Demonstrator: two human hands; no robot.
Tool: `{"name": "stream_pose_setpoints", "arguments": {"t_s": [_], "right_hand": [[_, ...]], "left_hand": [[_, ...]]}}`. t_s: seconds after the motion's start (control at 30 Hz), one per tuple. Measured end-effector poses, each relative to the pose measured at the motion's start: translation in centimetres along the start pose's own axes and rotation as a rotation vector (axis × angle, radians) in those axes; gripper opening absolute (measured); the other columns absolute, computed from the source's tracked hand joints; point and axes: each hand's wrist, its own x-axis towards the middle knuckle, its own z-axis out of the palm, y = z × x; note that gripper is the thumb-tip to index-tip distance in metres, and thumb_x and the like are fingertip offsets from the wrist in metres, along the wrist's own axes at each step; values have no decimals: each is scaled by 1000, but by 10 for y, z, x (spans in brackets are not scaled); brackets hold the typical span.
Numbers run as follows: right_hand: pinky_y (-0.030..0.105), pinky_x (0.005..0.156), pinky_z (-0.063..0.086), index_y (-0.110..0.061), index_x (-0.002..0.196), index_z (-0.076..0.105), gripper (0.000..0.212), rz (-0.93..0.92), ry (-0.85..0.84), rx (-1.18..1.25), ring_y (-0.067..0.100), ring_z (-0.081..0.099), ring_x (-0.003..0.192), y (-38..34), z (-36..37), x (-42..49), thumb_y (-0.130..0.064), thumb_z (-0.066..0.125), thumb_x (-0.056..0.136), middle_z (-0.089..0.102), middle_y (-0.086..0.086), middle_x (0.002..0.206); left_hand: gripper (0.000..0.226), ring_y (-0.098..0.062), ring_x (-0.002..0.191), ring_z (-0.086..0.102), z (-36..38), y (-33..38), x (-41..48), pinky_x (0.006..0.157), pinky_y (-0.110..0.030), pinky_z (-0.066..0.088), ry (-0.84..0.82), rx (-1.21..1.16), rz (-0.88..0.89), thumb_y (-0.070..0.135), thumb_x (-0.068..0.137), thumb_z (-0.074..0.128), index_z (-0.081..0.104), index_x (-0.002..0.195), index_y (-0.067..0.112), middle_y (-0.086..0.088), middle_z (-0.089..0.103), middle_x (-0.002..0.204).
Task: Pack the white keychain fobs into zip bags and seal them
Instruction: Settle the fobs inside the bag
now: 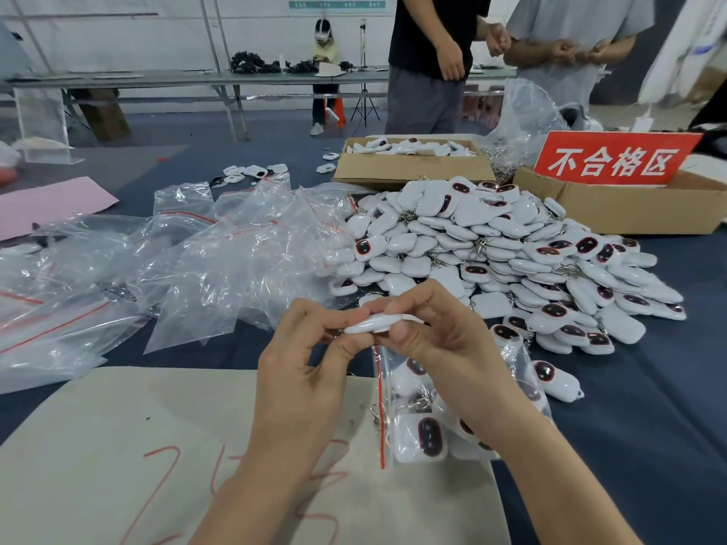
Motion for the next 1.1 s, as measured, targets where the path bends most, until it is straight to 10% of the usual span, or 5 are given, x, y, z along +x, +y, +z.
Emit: {"name": "stream_pose_setpoints", "arguments": {"t_s": [0.27, 0.4, 0.53, 0.83, 1.1], "right_hand": [[34, 88, 58, -14, 92, 62, 12, -21, 30, -114, 32, 69, 106, 1, -5, 1, -2, 61, 93, 72, 7, 118], [11, 65, 49, -28, 89, 68, 34, 31, 1, -179, 14, 73, 97, -3, -8, 0, 4, 57, 96, 68, -10, 126], [8, 66, 48, -17, 121, 63, 28, 45, -21, -92, 1, 70, 92, 1, -4, 1, -9, 62, 94, 73, -6, 120], [2, 63, 45, -16, 101, 69, 20, -35, -13, -140, -8, 65, 68, 7, -3, 0, 0, 58, 97, 78, -10, 93], [7, 72, 50, -33, 105, 76, 31, 0, 2, -177, -1, 71, 86, 7, 0, 1, -8, 58, 99, 78, -10, 98]], "left_hand": [[26, -7, 96, 68, 2, 2, -1, 82, -15, 51, -167, -280, -296, 48, 93, 64, 70, 113, 34, 6, 73, 105], [26, -21, 85, 66, 4, 1, 2, 79, -29, 56, -234, -540, -538, 36, 91, 66, 74, 116, 31, -5, 75, 98], [28, -21, 89, 67, 6, 2, 0, 81, -20, 55, -140, -364, -346, 12, 94, 68, 64, 111, 34, 7, 73, 106], [22, -7, 85, 71, 7, 1, -1, 77, -14, 53, -35, -325, -292, 18, 86, 71, 73, 90, 39, 8, 77, 91], [18, -4, 71, 67, 8, -1, 1, 68, -15, 54, -21, -348, -368, 30, 82, 68, 75, 95, 41, 12, 75, 82]]}}
